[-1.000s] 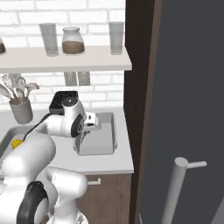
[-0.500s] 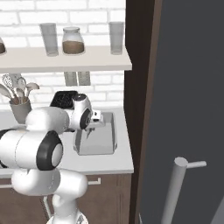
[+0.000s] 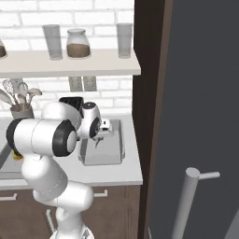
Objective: Place one lemon and one fish in each tupperware on the nearby counter, to pack two identical lunches.
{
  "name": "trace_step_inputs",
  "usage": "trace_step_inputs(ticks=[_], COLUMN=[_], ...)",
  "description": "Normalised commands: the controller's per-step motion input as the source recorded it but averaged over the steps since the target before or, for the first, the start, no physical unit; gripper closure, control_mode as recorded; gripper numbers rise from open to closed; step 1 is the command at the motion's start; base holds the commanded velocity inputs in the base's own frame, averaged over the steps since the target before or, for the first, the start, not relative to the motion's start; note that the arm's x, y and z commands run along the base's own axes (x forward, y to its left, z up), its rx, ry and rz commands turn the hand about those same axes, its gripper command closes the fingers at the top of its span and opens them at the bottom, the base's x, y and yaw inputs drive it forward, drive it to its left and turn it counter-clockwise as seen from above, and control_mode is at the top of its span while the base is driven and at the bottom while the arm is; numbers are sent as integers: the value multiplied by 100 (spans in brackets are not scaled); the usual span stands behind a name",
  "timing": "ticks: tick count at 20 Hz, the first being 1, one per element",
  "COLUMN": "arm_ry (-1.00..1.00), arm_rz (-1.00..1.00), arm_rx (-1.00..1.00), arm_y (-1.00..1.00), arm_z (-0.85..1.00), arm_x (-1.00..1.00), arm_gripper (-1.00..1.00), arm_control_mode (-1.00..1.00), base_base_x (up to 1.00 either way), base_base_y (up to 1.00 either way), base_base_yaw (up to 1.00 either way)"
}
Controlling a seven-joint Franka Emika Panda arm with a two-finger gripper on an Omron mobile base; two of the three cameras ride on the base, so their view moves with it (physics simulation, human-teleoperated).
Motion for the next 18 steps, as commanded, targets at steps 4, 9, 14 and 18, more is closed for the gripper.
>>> trace_step_inputs(ticks=[4,9,14,18], arm_ry=[0,0,0,-6], arm_rz=[0,0,0,0], arm_rx=[0,0,0,0], arm_y=[9,8,6,0], arm_z=[-20,-13,4,85], arm_x=[41,19,-18,-99], arm_gripper=[-100,-100,-100,-100], arm_control_mode=[-100,-100,-100,-100], base_base_x=[0,0,0,0], base_base_y=[0,0,0,0], base_base_yaw=[0,0,0,0])
